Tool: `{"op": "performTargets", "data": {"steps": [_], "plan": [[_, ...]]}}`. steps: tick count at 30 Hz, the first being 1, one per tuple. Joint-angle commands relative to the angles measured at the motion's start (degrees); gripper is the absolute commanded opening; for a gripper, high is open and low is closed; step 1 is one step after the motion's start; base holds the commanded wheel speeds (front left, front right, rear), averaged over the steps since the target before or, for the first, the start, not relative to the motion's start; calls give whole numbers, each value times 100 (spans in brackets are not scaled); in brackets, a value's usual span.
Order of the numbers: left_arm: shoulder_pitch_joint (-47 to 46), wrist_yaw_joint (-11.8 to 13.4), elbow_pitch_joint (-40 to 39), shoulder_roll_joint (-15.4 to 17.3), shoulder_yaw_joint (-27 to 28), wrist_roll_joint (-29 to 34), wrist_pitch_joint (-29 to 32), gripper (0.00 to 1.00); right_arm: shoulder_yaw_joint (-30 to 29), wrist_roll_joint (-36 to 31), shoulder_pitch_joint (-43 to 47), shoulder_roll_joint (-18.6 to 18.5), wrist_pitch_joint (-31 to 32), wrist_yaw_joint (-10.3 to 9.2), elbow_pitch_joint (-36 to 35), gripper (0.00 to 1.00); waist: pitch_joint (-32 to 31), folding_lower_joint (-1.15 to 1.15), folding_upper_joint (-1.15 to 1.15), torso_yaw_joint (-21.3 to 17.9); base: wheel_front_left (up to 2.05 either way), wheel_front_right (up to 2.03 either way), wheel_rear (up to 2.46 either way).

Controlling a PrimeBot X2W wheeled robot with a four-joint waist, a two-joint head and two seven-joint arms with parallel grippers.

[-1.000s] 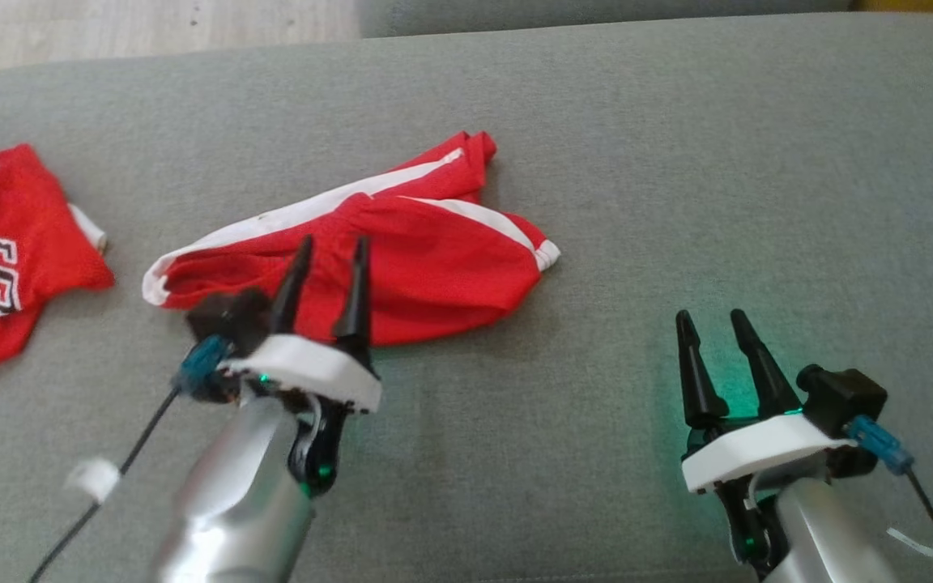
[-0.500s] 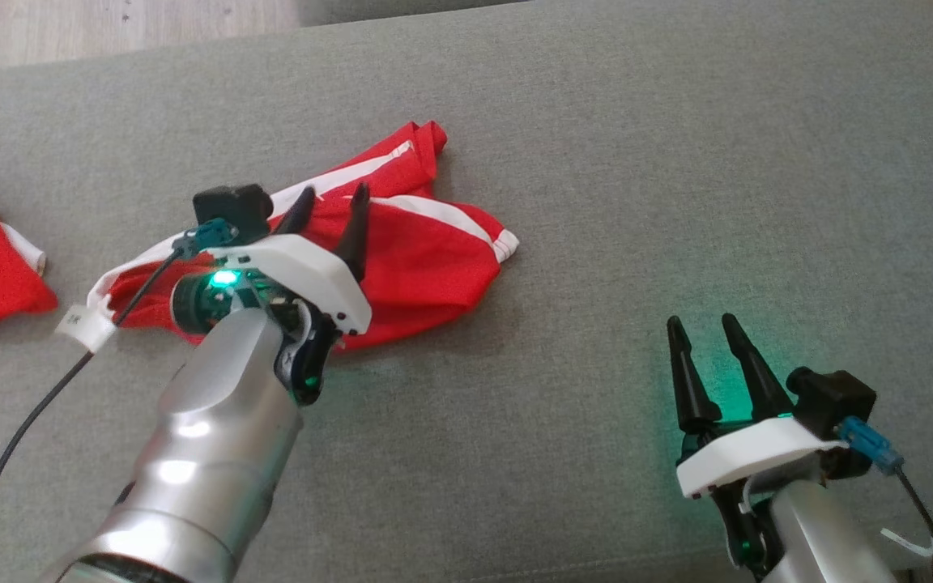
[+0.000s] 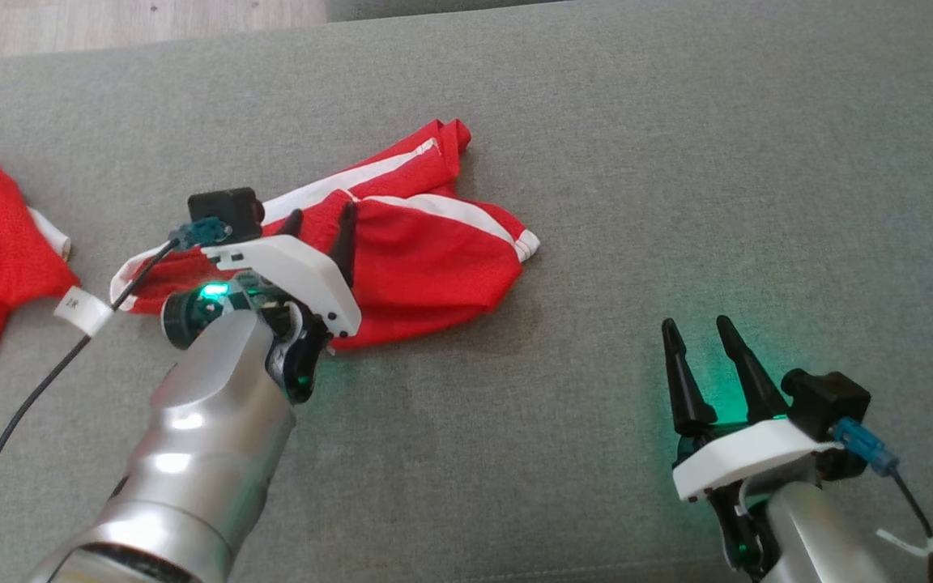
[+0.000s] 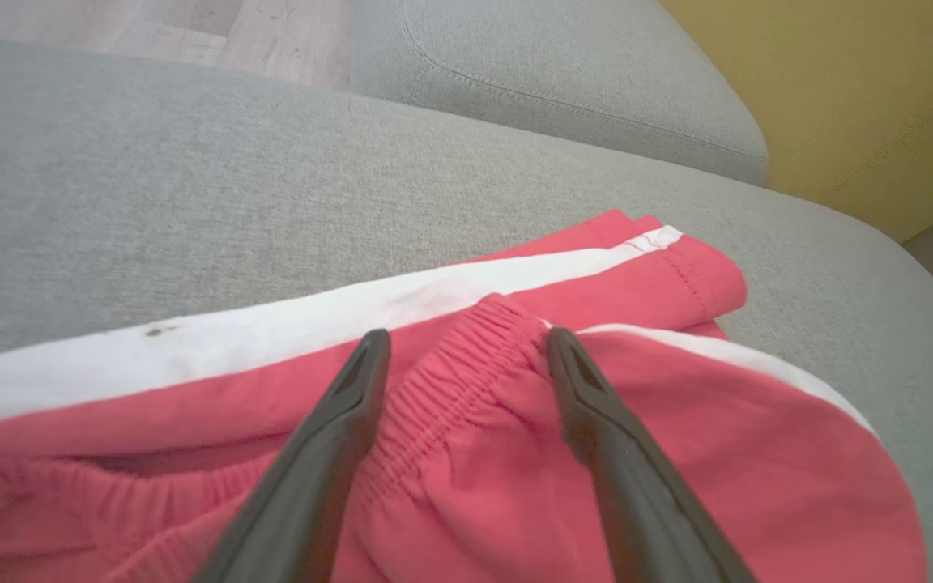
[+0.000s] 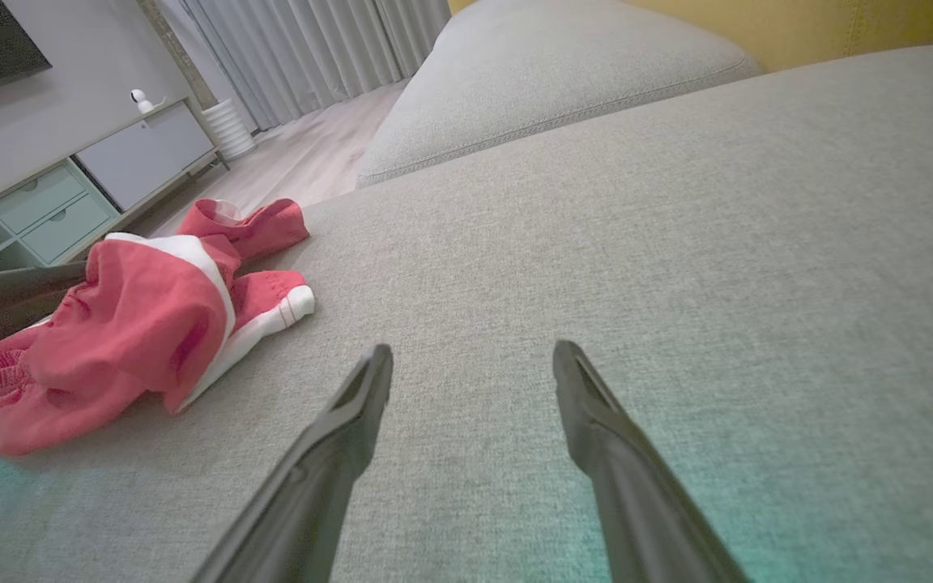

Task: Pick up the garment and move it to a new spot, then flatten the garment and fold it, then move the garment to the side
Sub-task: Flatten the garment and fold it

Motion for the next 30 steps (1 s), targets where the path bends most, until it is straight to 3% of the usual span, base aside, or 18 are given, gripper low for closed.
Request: {"op": "performTargets", "data": {"steps": [1,6,7,9,17,25,30], "plan": [[-215,-43,-144,112,85,-42,34,100,171,8,-137,-19,-38,20,-130,100,9,0,0,-13,0,0,0],[-169,-156,-248,109,-97,-233,160,99,141,-30,-136,-19,-38,20,-92,100,39,0,0,-52,0,0,0],[-157,-169,-275,109,-156,-240,154,55,127,-36,-132,-19,-38,20,-85,100,39,0,0,-51,0,0,0],[-133,-189,-326,108,-252,-257,116,0,92,-41,-126,-19,-38,20,-72,100,43,0,0,-37,0,0,0],[-87,-221,-515,108,-534,-153,-417,0,16,9,-102,-19,-38,20,-54,100,-45,0,0,167,0,0,0],[332,-231,-1348,134,-734,-34,-1601,0,-113,24,102,-19,-38,20,-3,100,-486,0,0,737,0,0,0],[1141,124,-1975,480,-394,40,-1748,0,-160,53,192,-19,-38,20,-20,100,-654,0,0,1091,0,0,0]]}}
